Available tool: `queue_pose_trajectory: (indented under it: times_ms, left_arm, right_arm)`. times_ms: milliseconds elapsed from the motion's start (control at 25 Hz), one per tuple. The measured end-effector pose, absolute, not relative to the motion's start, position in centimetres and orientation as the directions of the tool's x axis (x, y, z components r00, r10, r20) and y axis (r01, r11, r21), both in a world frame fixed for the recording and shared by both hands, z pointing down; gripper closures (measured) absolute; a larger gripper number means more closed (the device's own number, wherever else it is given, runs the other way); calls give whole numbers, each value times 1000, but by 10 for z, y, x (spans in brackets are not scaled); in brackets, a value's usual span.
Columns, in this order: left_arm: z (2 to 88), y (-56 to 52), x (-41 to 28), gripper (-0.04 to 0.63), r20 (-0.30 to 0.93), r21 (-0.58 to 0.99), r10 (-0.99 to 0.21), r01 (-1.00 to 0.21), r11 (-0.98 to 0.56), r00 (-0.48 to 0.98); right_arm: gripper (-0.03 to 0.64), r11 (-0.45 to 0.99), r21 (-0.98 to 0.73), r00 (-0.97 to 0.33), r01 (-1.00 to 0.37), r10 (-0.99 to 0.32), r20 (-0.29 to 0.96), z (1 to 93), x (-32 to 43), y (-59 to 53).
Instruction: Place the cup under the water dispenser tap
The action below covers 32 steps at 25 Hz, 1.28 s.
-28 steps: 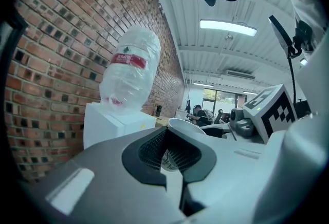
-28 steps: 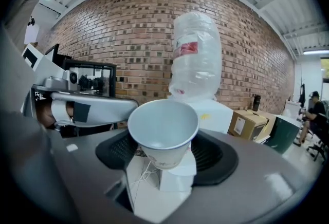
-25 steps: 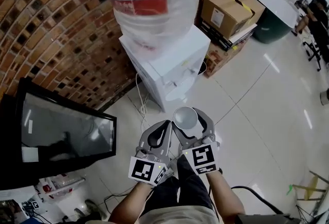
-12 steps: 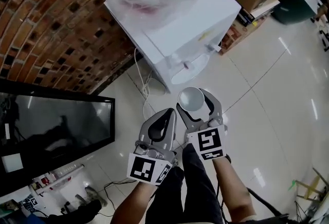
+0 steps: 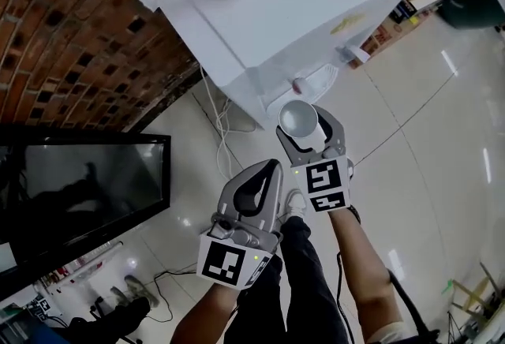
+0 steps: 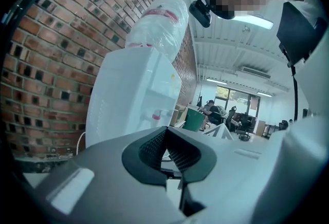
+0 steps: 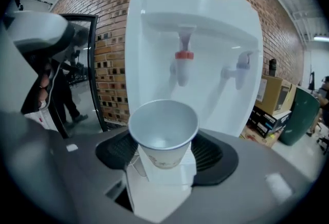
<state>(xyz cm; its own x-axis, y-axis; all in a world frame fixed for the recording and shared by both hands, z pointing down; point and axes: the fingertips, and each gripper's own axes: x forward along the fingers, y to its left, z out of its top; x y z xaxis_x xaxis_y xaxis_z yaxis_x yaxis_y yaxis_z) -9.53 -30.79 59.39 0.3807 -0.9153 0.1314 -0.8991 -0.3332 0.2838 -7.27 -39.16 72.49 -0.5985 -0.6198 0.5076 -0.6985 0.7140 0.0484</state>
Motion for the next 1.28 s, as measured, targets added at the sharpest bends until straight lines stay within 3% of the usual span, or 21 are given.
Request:
queue_pose_trajectory:
  times_ms: [520,920,1080,1280]
  left_arm:
    - [624,-322,-98,604,170,295,-919,-908,-296,355]
    - [631,-326,-99,604,190,294,-915,-910,-292,355]
    - [632,-326,-99,604,193,293,-914,-910,-293,356]
    - [635,-322,-99,604,204,287,-909,-910,-299,363]
  right_arm:
    - [288,752,17,-612,-659,-550,569,780,-84,-424]
    - [281,738,-20,-640,-675,-571,515,785,-87,-429]
    - [234,741,-44,-651,-670,-558,516,787,-91,-427]
    - [224,731,-53,-648,-680,-566,510,786,-87,-426]
